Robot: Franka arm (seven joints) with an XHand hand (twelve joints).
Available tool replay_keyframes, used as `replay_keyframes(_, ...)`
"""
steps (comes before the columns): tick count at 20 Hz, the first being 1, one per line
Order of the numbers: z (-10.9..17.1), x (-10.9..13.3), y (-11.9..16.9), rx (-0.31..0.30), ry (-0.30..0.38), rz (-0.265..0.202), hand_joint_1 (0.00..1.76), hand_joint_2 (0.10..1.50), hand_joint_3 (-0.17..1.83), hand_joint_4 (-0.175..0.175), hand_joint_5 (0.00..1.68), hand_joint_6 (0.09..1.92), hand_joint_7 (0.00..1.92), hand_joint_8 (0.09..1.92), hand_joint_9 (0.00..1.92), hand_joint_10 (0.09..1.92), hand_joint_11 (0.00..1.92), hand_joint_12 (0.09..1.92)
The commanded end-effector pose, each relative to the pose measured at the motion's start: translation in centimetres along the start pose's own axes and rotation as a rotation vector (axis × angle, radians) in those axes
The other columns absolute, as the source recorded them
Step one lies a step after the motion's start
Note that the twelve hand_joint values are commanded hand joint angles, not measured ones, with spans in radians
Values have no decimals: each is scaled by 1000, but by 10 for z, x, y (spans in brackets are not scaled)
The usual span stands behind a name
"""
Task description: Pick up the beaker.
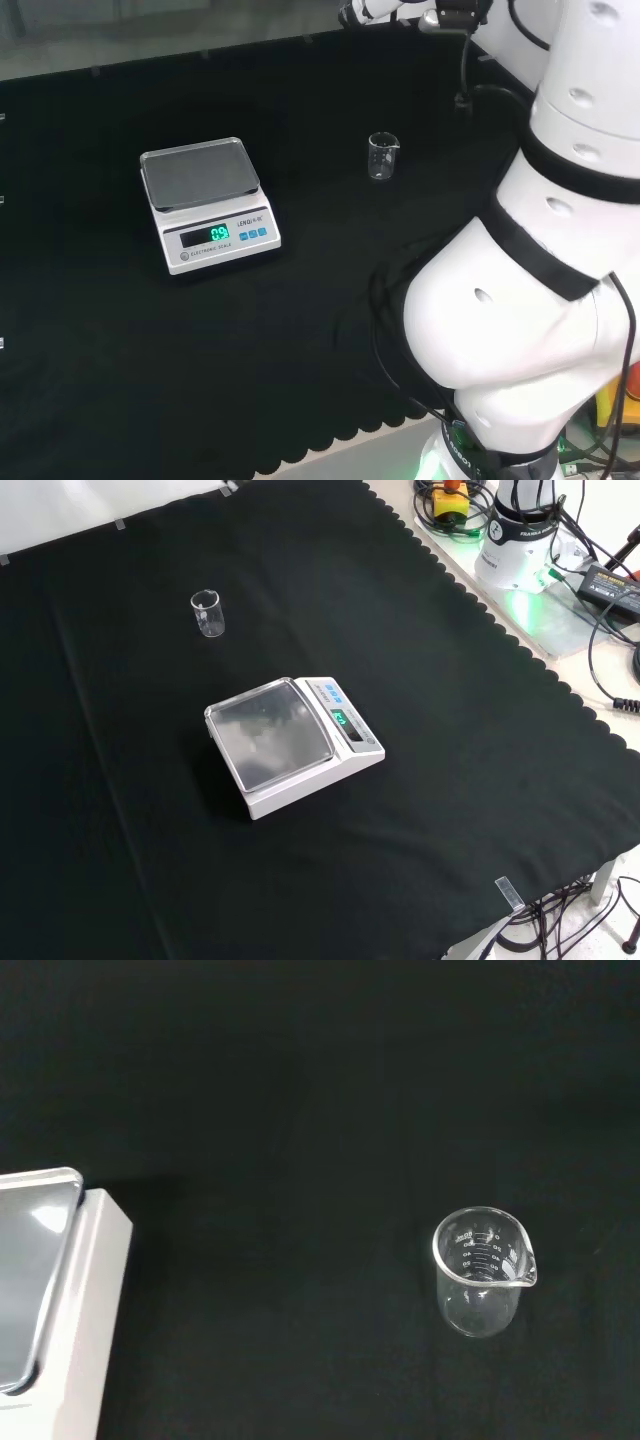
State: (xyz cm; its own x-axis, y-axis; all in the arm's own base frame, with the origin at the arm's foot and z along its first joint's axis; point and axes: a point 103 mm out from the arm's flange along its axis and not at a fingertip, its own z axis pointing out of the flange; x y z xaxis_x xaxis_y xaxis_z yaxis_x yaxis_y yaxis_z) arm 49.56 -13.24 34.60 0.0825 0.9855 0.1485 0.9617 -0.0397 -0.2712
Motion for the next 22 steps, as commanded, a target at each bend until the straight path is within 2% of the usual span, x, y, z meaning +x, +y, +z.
replay_keyframes(1,39,-20,59,122,47,-11,370,831,-50,-81,382,87,0,700,0,598,31,1561)
replay_keyframes(6,50,-27,68,141,68,4,366,825,-48,-84,405,87,0,693,0,577,23,1562)
replay_keyframes(11,63,-37,76,187,75,54,363,821,-49,-85,410,87,0,691,0,571,18,1561)
replay_keyframes(22,102,-53,85,281,113,101,354,818,-46,-86,415,87,0,686,0,544,3,1562)
